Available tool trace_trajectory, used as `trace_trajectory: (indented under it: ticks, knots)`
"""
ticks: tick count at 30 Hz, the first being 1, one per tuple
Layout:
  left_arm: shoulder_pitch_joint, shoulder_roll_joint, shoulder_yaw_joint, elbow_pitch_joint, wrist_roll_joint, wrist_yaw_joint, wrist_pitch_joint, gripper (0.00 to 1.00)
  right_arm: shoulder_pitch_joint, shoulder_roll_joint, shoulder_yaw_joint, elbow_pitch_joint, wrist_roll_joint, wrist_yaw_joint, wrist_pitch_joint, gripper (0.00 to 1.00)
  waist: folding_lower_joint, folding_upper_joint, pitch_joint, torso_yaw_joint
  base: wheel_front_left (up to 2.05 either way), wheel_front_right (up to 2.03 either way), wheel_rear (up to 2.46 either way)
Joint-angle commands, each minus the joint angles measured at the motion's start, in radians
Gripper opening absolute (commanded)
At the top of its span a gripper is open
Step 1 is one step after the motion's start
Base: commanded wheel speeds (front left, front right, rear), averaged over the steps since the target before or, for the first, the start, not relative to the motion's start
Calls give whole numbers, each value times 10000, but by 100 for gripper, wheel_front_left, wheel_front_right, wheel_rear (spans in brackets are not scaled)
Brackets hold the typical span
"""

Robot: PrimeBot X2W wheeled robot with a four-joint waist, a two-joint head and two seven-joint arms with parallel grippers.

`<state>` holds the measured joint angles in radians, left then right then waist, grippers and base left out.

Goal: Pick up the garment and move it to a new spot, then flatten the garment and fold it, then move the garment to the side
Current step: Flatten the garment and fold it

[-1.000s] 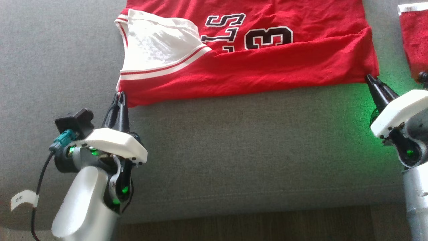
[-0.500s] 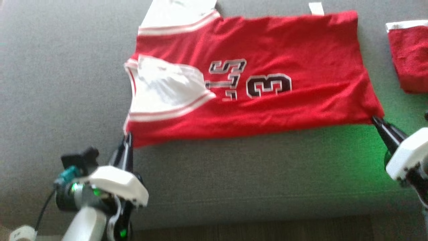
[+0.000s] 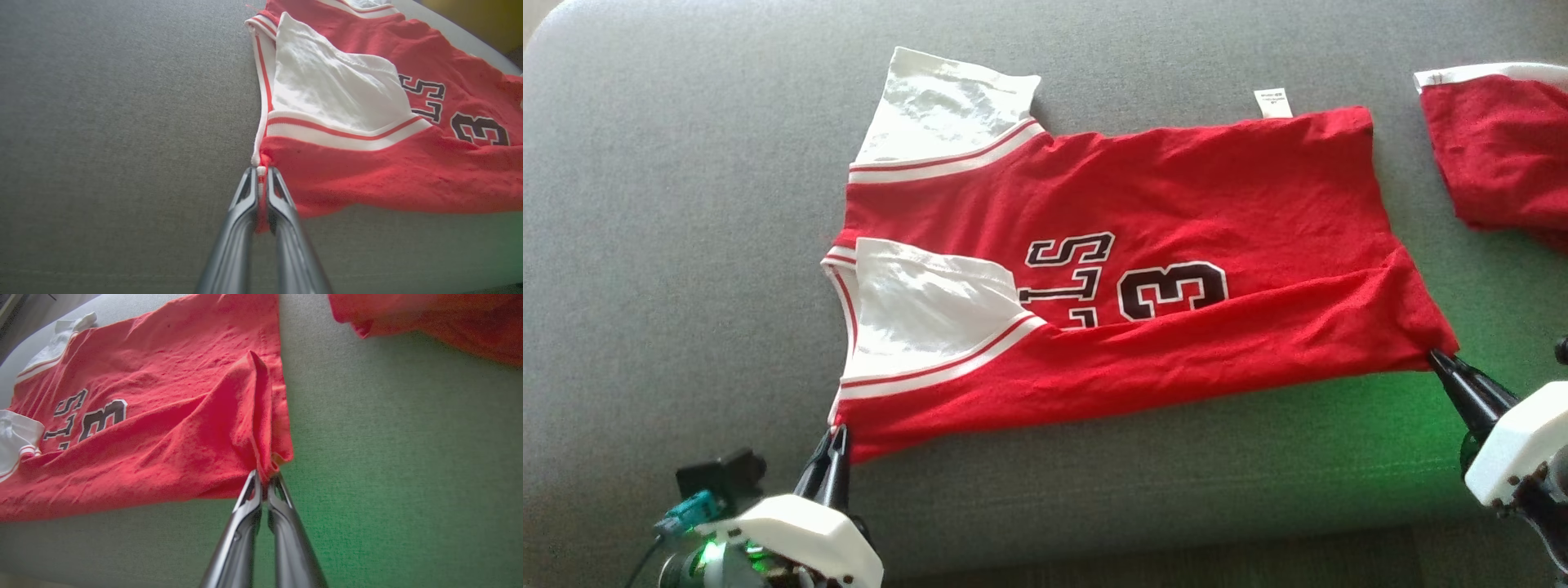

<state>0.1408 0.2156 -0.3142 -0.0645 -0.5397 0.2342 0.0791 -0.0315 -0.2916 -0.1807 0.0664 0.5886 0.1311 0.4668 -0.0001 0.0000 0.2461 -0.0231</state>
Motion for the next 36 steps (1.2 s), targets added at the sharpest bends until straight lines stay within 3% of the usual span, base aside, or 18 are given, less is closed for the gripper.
trace_trajectory:
  ticks: [1,2,3,11,17,25,26,33,36]
  knots:
    - [-138,145,314,-366,-5,142,34,20,-12,-239,-4,-346,-163,-4,-159,78,1,0,-5,-15,0,0,0]
    - [-145,155,316,-395,4,185,83,92,-12,-220,-1,-330,-270,-4,-196,100,1,0,-4,-31,0,0,0]
    - [-164,164,322,-432,20,234,124,100,-29,-164,-33,-335,-336,-4,-261,100,1,0,0,-55,0,0,0]
    - [-653,319,604,-1264,145,509,198,100,-332,158,104,-1231,-470,-4,-912,100,1,0,384,-365,0,0,0]
    - [-3906,1005,847,-1179,574,-29,635,100,-952,611,1093,-1778,-492,-4,-1786,100,1,0,1206,-733,0,0,0]
    - [-8822,1672,543,1859,956,-1120,1950,100,-1664,576,1738,-1470,-482,-4,-2278,100,1,0,2122,-1296,0,0,0]
    - [-8822,1672,543,1859,956,-1120,1950,100,-1664,576,1738,-1470,-482,-4,-2278,100,1,0,2122,-1296,0,0,0]
    - [-11413,1931,24,4728,963,-2313,2936,100,-2204,556,2125,-1156,-322,-4,-2604,100,1,0,2737,-1892,0,0,0]
    - [-12040,2155,-244,5792,1156,-2572,3461,100,-2435,584,2287,-1038,-267,-4,-2724,100,1,0,2856,-2119,0,0,0]
